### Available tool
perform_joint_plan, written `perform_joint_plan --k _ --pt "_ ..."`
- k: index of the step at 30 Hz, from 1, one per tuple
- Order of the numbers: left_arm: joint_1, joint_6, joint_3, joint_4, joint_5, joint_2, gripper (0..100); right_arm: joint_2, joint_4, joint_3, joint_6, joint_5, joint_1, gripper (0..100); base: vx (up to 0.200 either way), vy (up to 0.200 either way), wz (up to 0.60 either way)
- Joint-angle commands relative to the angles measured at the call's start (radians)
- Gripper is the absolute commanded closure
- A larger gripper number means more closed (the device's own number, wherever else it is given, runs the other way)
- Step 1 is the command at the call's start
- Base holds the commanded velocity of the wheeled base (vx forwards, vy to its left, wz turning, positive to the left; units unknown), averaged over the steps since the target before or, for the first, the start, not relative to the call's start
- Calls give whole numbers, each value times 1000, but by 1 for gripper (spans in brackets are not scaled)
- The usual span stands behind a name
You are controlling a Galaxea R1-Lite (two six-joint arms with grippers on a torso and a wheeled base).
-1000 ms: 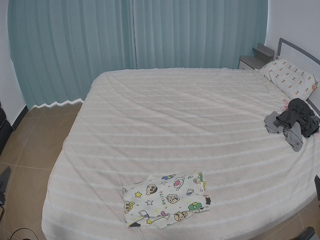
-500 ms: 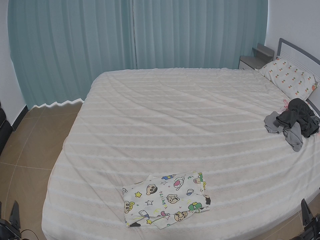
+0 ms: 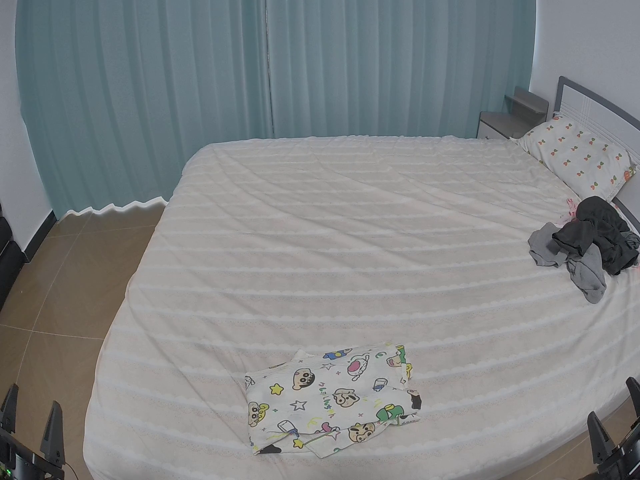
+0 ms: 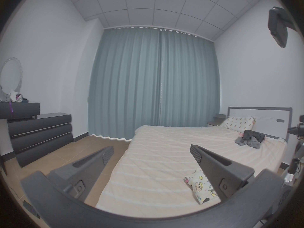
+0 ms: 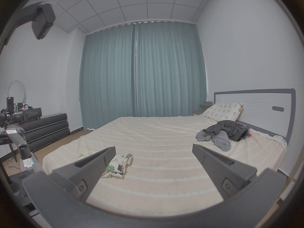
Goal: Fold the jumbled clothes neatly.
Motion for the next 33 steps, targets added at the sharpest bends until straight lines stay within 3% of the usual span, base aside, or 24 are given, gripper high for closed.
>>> perform_joint_plan --k 1,6,10,14,33 --pt "0 1 18 2 -79 -1 0 -11 1 2 -18 11 0 0 0 0 0" --pt "2 42 19 3 -111 1 0 -11 -1 2 -29 21 0 0 0 0 0" --pt "0 119 21 54 -53 -8 0 -11 -1 2 -33 25 0 0 0 0 0" --pt "0 68 21 64 -26 -7 0 -11 -1 1 -38 38 0 0 0 0 0" --pt "-1 81 21 68 -57 -4 0 -9 7 -1 -36 51 0 0 0 0 0"
